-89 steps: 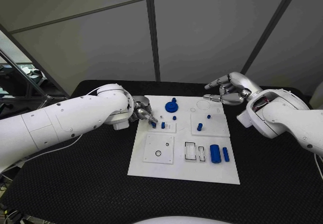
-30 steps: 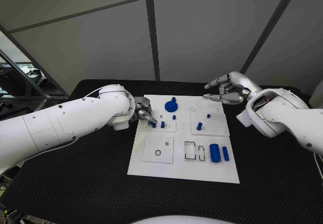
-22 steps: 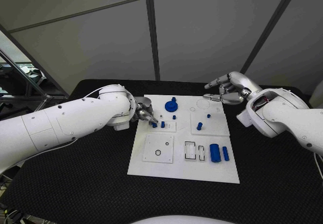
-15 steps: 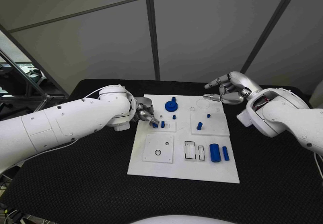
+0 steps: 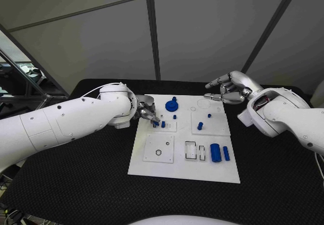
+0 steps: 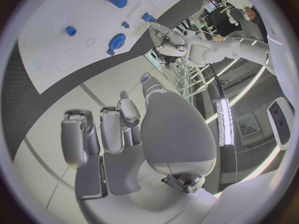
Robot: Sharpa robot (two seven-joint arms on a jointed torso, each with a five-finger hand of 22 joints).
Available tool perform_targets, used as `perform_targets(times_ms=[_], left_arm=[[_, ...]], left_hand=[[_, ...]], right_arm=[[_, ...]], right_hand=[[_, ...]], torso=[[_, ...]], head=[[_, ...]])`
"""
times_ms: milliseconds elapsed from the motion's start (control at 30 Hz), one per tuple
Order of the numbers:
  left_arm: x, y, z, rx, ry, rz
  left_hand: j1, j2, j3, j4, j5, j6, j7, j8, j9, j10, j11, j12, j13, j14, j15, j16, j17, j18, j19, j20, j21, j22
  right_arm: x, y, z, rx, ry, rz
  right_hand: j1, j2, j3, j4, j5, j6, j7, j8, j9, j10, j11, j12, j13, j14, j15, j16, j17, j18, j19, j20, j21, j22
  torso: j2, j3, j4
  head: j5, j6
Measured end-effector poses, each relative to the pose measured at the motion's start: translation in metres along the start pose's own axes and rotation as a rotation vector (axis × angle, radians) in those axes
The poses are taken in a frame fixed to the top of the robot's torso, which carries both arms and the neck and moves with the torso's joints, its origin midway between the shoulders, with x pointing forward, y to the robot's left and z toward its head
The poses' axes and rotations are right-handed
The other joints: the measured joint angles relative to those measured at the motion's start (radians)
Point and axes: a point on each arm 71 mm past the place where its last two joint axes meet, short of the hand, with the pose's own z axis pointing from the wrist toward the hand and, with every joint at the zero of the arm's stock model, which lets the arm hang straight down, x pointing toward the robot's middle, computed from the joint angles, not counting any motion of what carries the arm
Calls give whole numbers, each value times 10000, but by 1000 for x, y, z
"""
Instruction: Assemble the parts on the task board
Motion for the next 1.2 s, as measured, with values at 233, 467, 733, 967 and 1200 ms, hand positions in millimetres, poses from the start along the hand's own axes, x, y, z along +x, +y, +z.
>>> perform_targets(times_ms=[233, 467, 733, 967, 1200], left_arm=[[-2, -3, 1, 83, -208, 785], [-4, -4, 2, 202, -342, 1603], [-4, -6, 2, 379, -385, 2134], [-4, -7, 2, 502, -447, 2421], [-4, -9, 1, 660, -495, 2620]], left_hand=[[0, 0, 8, -7, 43, 24, -21, -1, -20, -9, 21, 0, -1, 1, 1, 40, 0, 0, 22, 22, 0, 0], [-1, 0, 15, -14, 43, 56, -22, -6, -18, -2, 29, 0, -9, 16, 15, 55, 0, 0, 20, 21, 0, 0], [-1, -1, 16, -14, 40, 56, -21, -9, -9, -2, 30, 0, -8, 17, 17, 55, 0, 0, 20, 20, 0, 0], [-1, -1, 17, -15, 38, 55, -20, -11, -6, -2, 32, 0, -6, 17, 18, 55, 0, 0, 19, 19, 0, 0], [-2, -1, 17, -15, 37, 55, -19, -13, -7, -10, 41, 0, -3, 17, 19, 55, 0, 0, 19, 19, 0, 0]], right_arm=[[0, 0, 0, -7, 4, 5], [0, 0, 0, -14, 9, 7], [0, 0, 0, -16, 13, 7], [1, 1, 0, -23, 21, 10], [1, 1, 0, -24, 26, 11]], right_hand=[[0, 0, 0, 0, 0, 0, 0, 0, 0, 0, 0, 0, 0, 0, 0, 0, -1, 1, 0, 0, 0, 0], [0, 0, 0, 0, 0, 0, 0, 0, 0, 0, 0, 0, -1, 0, 0, 0, -2, 0, 0, 0, 0, 0], [0, 0, 0, 0, 0, 0, 0, 0, 0, 0, 0, 0, -1, 0, 0, 0, -2, 0, 0, 0, 0, 0], [0, 0, 0, 0, 0, 0, 0, 0, 0, 0, 0, 0, -2, 0, 0, 0, -3, 1, 0, 0, 0, 0], [0, 0, 0, 0, 0, 35, -35, 0, 0, 0, 0, 0, 8, 0, 0, 0, -4, 0, 0, 0, 0, 0]], torso=[[1, 0, 0], [1, 0, -1], [0, 0, -2], [-1, 0, -2], [-2, 0, 1]], head=[[0, -25], [6, -35], [6, -58], [27, -71], [30, -83]])
